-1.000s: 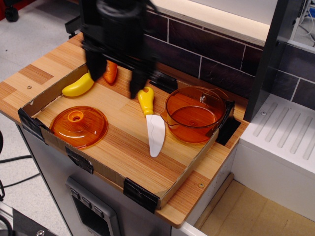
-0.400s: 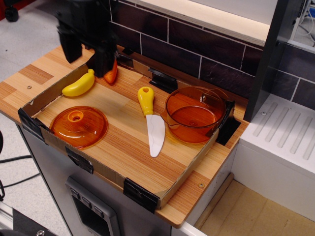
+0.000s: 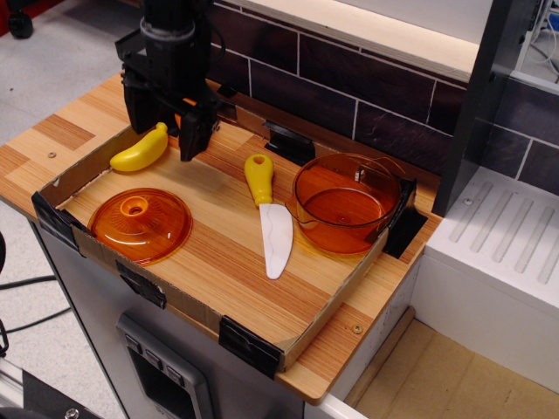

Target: Put banana in pot

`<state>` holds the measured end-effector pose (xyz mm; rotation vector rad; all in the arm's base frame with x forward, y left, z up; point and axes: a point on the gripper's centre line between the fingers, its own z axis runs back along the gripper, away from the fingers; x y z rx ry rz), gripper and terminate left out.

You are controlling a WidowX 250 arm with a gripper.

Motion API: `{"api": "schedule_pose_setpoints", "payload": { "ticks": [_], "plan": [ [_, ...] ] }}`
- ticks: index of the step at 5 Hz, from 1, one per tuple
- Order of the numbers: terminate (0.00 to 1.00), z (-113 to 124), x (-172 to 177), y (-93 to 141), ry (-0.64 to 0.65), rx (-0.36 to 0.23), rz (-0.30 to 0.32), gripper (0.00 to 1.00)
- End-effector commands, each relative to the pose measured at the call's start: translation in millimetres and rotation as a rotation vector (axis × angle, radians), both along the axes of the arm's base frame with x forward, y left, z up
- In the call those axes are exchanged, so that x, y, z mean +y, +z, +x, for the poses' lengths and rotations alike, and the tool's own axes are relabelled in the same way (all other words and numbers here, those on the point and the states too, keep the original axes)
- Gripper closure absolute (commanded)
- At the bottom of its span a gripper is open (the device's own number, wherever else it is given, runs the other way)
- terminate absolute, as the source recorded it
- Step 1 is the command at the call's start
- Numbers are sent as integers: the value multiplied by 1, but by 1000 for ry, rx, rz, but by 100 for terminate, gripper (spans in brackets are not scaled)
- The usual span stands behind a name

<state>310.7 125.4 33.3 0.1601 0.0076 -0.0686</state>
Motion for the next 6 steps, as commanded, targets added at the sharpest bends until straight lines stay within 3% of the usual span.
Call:
{"api": "schedule_pose_setpoints", "payload": {
  "ticks": [1,6],
  "plan": [
    [0,14,10,1,1,-29,42,0],
    [0,3,28,-22,-31,-33,92,0]
  ]
}}
